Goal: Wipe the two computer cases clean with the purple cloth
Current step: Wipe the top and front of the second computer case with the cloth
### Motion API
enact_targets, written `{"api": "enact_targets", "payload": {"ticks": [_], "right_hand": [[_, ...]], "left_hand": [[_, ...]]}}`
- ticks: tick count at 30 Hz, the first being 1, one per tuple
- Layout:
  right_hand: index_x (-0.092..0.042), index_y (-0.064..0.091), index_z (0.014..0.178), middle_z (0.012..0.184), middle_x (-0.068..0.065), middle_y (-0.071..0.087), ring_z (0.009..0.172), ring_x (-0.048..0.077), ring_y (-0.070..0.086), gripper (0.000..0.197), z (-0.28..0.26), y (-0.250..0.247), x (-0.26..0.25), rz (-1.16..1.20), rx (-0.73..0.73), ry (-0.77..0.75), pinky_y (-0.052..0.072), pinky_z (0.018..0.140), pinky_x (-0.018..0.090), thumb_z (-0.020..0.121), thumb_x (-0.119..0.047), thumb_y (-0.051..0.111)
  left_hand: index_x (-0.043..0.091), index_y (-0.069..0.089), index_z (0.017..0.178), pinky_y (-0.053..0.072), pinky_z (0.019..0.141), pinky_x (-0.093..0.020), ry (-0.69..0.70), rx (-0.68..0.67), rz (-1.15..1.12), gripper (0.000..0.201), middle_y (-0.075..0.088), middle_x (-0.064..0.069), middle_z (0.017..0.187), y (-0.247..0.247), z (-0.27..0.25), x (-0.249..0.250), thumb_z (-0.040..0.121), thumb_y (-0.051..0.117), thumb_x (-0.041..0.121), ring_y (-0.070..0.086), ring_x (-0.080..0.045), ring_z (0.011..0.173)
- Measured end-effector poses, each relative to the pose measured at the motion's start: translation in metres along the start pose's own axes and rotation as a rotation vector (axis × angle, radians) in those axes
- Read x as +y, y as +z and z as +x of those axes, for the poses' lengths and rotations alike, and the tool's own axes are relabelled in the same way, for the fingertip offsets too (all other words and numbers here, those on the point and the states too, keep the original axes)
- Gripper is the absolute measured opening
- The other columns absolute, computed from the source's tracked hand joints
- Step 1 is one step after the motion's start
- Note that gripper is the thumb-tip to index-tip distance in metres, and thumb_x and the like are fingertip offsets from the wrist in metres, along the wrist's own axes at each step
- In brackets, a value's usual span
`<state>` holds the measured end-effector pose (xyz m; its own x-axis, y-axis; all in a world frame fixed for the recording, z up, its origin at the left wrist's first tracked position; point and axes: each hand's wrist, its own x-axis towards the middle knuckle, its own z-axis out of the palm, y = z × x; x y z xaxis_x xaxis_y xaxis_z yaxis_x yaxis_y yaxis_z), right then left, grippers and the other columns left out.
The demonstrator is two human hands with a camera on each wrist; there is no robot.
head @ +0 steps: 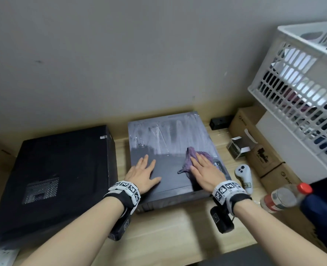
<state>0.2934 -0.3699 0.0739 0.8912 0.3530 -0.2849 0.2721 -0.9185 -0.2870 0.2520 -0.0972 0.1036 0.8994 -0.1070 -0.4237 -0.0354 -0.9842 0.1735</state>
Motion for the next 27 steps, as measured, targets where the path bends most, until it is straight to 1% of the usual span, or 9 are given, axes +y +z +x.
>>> {"api": "enact_targets", "payload": {"ticks": [3, 7, 10, 13, 15, 17, 20, 24, 27], "right_hand": [[-0.019, 0.012, 0.157, 0.166, 0.001, 0.000, 0.152, 0.014, -0.002, 0.066, -0.010, -0.006, 0.026, -0.005, -0.003, 0.109, 0.003, 0.124, 0.036, 0.100, -0.052, 0.009], [-0.012, 0.013, 0.157, 0.165, 0.007, 0.003, 0.152, 0.021, 0.000, 0.062, -0.006, -0.009, 0.006, -0.001, -0.011, 0.175, 0.000, 0.124, 0.036, 0.105, -0.045, 0.014], [-0.015, 0.012, 0.157, 0.165, 0.005, 0.001, 0.152, 0.021, 0.000, 0.064, 0.000, -0.001, -0.031, -0.017, 0.005, 0.079, 0.002, 0.124, 0.038, 0.104, -0.048, 0.014], [-0.015, 0.011, 0.158, 0.165, 0.006, -0.001, 0.152, 0.020, -0.003, 0.065, 0.008, 0.014, -0.077, -0.034, -0.014, -0.039, 0.001, 0.124, 0.037, 0.103, -0.050, 0.016], [-0.015, 0.011, 0.158, 0.165, 0.006, -0.001, 0.152, 0.020, -0.004, 0.066, 0.010, 0.018, -0.094, -0.031, -0.015, -0.057, 0.001, 0.124, 0.037, 0.102, -0.050, 0.019], [-0.018, 0.013, 0.158, 0.166, 0.003, 0.000, 0.152, 0.017, -0.003, 0.065, 0.008, 0.014, -0.088, -0.022, -0.016, -0.083, 0.001, 0.124, 0.035, 0.103, -0.051, 0.022], [-0.023, 0.018, 0.157, 0.166, -0.003, 0.004, 0.152, 0.011, 0.000, 0.059, 0.003, 0.000, -0.053, -0.013, -0.001, -0.115, 0.000, 0.123, 0.029, 0.104, -0.048, 0.021], [-0.022, 0.017, 0.157, 0.166, -0.002, 0.003, 0.152, 0.012, 0.000, 0.060, 0.001, -0.007, 0.004, 0.003, 0.028, 0.019, 0.003, 0.124, 0.034, 0.104, -0.048, 0.014], [-0.019, 0.018, 0.156, 0.166, 0.003, 0.007, 0.152, 0.017, 0.003, 0.068, 0.007, -0.005, 0.009, -0.011, 0.034, 0.104, 0.006, 0.124, 0.038, 0.098, -0.052, 0.005]], "left_hand": [[0.026, 0.004, 0.155, 0.019, 0.119, -0.044, -0.009, -0.078, 0.086, 0.094, -0.012, -0.007, 0.162, 0.003, 0.005, 0.003, 0.083, 0.038, 0.076, -0.005, -0.027, 0.150], [0.027, 0.002, 0.156, 0.016, 0.120, -0.044, 0.006, -0.125, 0.087, 0.103, -0.014, -0.006, 0.162, -0.002, 0.006, 0.001, 0.078, 0.045, 0.078, -0.006, -0.027, 0.150], [0.025, -0.002, 0.155, 0.015, 0.120, -0.044, 0.034, -0.144, 0.087, 0.109, -0.017, -0.007, 0.161, -0.002, 0.007, -0.002, 0.076, 0.052, 0.076, -0.008, -0.027, 0.150], [0.023, -0.004, 0.155, 0.013, 0.121, -0.044, 0.061, -0.148, 0.027, 0.111, -0.022, -0.008, 0.160, 0.003, 0.009, -0.005, 0.078, 0.062, 0.067, -0.014, -0.029, 0.149], [0.022, -0.005, 0.155, 0.011, 0.122, -0.043, 0.067, -0.143, 0.007, 0.109, -0.024, -0.008, 0.159, 0.006, 0.009, -0.005, 0.080, 0.063, 0.062, -0.016, -0.029, 0.148], [0.022, -0.006, 0.155, 0.010, 0.122, -0.043, 0.064, -0.144, -0.002, 0.109, -0.025, -0.008, 0.159, 0.006, 0.008, -0.003, 0.081, 0.064, 0.060, -0.017, -0.030, 0.148], [0.022, -0.005, 0.155, 0.011, 0.121, -0.045, 0.049, -0.147, -0.022, 0.109, -0.025, -0.009, 0.159, 0.002, 0.007, -0.001, 0.081, 0.067, 0.056, -0.017, -0.031, 0.148], [0.020, -0.004, 0.155, 0.014, 0.120, -0.049, 0.011, -0.169, -0.008, 0.110, -0.024, -0.011, 0.159, 0.001, 0.008, 0.004, 0.080, 0.070, 0.052, -0.017, -0.033, 0.147], [0.015, -0.003, 0.155, 0.014, 0.119, -0.053, -0.019, -0.191, 0.003, 0.112, -0.023, -0.015, 0.158, 0.001, 0.011, 0.010, 0.079, 0.073, 0.048, -0.017, -0.036, 0.147]]}}
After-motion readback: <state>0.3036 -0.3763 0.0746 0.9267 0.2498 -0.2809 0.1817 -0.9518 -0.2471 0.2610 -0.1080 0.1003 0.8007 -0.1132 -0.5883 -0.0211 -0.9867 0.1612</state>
